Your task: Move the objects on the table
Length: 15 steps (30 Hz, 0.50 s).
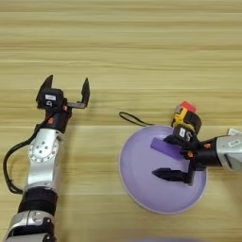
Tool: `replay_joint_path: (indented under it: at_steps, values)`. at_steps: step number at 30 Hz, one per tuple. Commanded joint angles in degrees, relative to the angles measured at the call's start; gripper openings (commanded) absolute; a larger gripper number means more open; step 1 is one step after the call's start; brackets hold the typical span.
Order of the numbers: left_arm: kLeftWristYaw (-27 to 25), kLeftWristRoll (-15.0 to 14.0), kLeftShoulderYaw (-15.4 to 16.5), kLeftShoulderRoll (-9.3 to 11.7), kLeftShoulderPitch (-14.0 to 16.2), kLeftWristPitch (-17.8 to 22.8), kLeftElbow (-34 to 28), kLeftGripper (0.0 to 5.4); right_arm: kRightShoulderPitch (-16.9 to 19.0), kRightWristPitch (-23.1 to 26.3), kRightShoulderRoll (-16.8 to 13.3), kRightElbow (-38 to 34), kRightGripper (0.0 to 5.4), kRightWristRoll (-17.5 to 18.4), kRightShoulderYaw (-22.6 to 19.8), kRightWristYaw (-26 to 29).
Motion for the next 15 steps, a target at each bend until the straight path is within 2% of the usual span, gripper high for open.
replay_joint_path:
  at_steps: [1,15]
  values:
    - [-0.01,-0.03,-0.2,0.03,-0.32,-0.22,0.28,5.4,-0.07,-1.07,-2.95,-2.27,5.38,0.62,0.76,3.27]
    - [-0.21,-0.15,-0.08,0.25,-0.42,-0.08,0.19,5.4,0.84,-3.39,-7.26,-4.38,5.38,2.12,1.12,9.62]
